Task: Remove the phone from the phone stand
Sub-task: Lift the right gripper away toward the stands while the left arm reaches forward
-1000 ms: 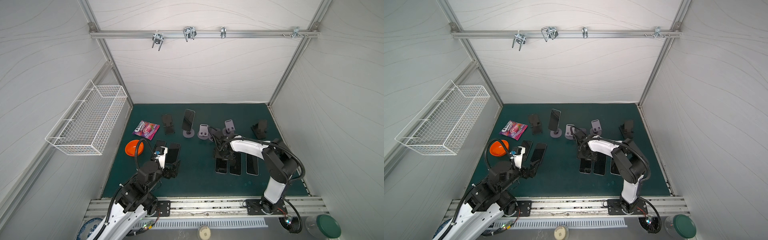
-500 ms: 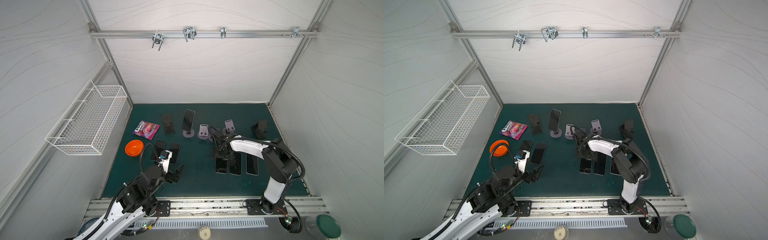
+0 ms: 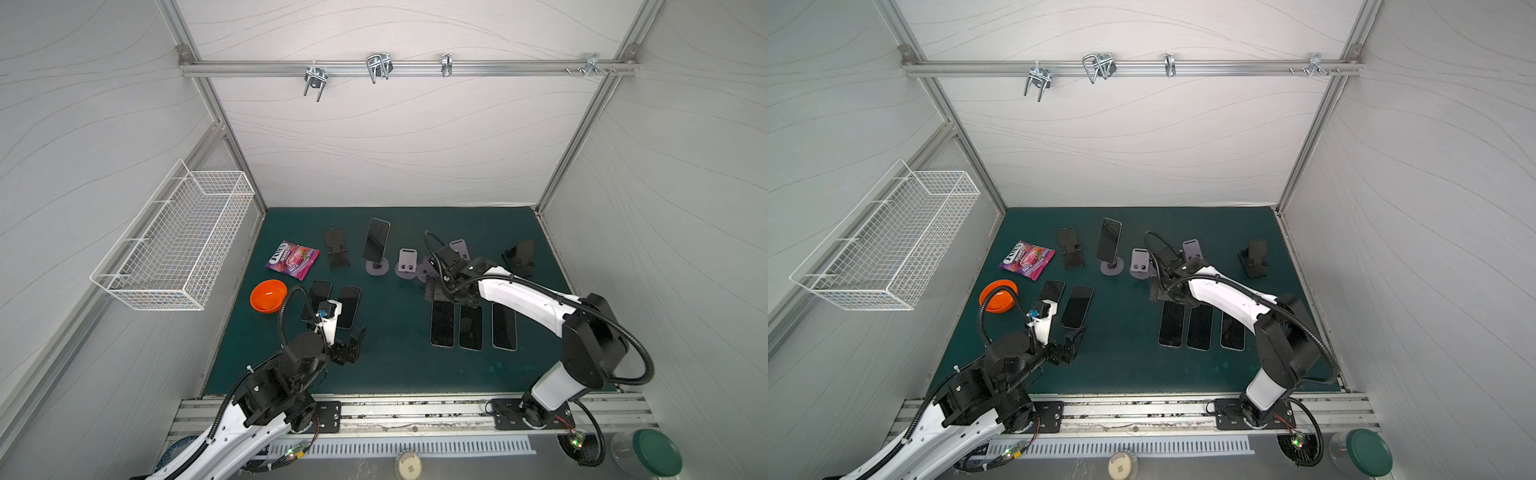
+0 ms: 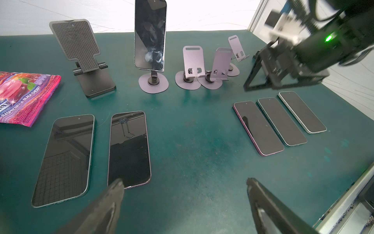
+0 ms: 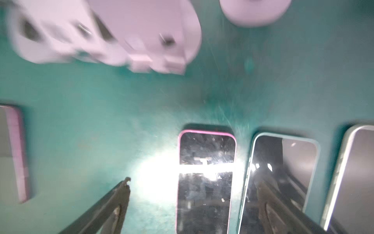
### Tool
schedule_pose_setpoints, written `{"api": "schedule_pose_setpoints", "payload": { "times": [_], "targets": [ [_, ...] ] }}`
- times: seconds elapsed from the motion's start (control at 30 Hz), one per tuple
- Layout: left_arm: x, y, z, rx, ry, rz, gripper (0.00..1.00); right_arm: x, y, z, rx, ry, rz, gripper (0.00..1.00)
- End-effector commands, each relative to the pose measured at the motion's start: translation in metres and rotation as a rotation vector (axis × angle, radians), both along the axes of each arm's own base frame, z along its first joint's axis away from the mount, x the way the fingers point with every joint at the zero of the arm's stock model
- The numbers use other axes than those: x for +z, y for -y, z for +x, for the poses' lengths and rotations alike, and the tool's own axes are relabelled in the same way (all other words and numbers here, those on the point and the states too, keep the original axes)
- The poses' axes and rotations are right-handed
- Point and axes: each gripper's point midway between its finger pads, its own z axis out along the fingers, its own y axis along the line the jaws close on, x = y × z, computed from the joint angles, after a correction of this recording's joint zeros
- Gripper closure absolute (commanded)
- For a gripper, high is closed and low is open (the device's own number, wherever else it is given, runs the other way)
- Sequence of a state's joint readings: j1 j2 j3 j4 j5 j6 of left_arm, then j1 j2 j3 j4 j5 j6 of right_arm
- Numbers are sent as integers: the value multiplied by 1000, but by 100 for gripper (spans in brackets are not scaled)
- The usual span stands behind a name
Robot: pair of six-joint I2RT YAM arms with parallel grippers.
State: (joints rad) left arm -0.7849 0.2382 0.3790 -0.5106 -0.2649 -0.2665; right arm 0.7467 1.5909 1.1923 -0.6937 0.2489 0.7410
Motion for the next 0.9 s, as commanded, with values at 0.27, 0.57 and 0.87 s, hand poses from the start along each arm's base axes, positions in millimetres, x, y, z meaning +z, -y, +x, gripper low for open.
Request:
{"api": "schedule_pose_setpoints", "payload": {
  "times": [0.27,0.57,0.87],
  "targets": [
    [20,5,16,29,76,8,4,80,17,3,103,189,3,1],
    [47,32,56,3,137,178,1,141,-2,11,267,367,95,2],
    [76,49,92,-15,137,140,1,158,-38,10,373,385,258,4]
  ]
}}
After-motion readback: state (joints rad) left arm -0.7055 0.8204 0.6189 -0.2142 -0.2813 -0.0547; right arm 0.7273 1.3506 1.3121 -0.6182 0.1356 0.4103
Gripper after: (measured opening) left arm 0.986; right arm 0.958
